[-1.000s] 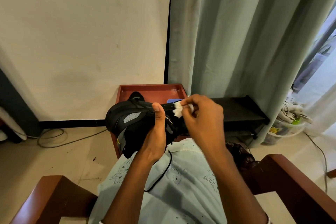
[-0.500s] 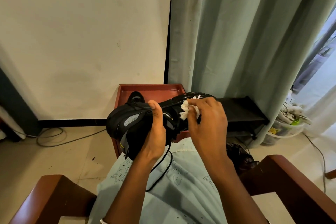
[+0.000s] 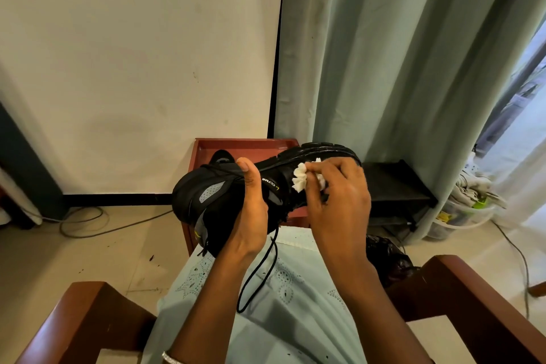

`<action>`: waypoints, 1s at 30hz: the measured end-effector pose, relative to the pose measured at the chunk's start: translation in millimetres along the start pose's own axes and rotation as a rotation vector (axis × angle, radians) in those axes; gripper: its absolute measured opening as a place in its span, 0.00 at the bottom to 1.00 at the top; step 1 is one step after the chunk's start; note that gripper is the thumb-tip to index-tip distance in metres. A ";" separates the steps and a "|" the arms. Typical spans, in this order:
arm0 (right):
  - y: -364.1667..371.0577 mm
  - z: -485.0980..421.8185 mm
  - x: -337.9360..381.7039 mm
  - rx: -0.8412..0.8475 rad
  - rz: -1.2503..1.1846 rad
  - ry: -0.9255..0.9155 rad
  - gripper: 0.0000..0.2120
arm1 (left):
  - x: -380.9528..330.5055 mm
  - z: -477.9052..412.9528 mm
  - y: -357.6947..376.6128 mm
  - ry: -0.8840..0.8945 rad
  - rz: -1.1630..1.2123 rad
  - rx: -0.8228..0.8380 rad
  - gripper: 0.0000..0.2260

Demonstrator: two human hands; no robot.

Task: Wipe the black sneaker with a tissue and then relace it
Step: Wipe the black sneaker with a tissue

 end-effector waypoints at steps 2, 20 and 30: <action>0.3 3.0 4.8 0.035 -0.059 -0.014 0.07 | 1.6 1.0 2.8 -0.022 -0.003 0.014 0.33; 2.1 7.7 22.9 0.354 -0.431 0.052 0.09 | 4.4 -4.0 -6.5 -0.039 -0.011 0.009 0.39; 12.8 -9.6 19.1 0.017 0.122 -0.046 0.08 | 0.3 1.3 8.4 0.021 -0.037 0.093 0.30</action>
Point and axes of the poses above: each hand's wrist, its own z-axis away from the middle knuckle, its own y-axis out of the palm, x = y × z, the point moved 6 cm from there along -z, towards the middle knuckle, and after that the axes turned 14 degrees about z, right-handed, at the moved point
